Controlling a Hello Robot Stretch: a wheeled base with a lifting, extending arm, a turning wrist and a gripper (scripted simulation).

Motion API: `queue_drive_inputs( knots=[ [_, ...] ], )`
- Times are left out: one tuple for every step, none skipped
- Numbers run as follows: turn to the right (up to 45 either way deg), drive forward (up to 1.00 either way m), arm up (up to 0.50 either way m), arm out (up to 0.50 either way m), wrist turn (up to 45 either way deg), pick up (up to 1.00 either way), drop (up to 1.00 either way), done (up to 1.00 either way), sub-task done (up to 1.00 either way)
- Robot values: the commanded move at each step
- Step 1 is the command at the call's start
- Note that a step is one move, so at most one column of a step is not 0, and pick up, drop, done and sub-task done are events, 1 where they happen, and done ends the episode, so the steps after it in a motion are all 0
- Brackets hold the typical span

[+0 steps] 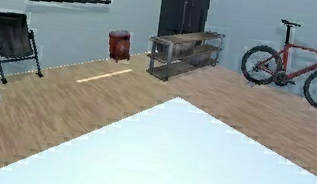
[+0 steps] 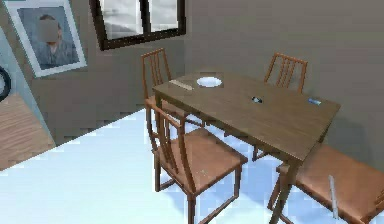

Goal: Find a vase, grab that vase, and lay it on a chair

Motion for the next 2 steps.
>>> queue_drive_inputs(
  knots=[
    [0.0,0.2,0.0,0.0,0.0,0.0,0.0,0.0,0.0],
    [-42.0,0.0,0.0,0.0,0.0,0.0,0.0,0.0,0.0]
  ],
)
